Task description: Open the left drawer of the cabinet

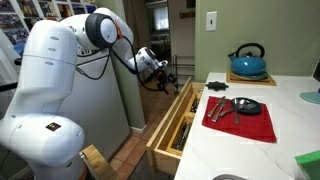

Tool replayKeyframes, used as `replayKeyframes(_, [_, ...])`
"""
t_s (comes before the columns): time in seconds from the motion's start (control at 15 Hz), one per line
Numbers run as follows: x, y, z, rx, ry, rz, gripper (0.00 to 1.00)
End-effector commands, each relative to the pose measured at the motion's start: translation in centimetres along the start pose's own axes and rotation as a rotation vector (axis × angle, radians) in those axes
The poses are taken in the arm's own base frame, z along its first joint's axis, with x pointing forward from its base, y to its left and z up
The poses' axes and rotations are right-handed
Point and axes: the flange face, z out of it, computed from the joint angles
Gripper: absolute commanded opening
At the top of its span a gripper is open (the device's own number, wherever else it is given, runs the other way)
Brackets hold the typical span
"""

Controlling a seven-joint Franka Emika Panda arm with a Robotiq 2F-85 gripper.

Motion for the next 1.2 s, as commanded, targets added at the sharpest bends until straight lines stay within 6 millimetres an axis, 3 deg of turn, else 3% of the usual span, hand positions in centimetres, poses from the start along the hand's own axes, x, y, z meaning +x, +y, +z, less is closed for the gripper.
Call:
replayKeyframes(0.0, [-1.2, 4.1, 3.3, 0.105, 0.002, 0.078, 0.97])
replayKeyframes(0.07, [-1.3, 5.3, 4.3, 0.143, 0.008, 0.116, 0.74])
replayKeyframes(0.2, [-1.3, 7.1, 6.4, 0.220, 0.034, 0.200, 0.71])
replayKeyframes(0.47, [-1.8, 9.7, 9.5, 0.305, 0.083, 0.341, 0.38])
replayKeyframes(0.8, [-2.3, 9.5, 11.5, 0.427, 0.135, 0.383, 0.01])
replayKeyframes(1.13, [-3.1, 8.6, 10.9, 0.513, 0.205, 0.356, 0.00])
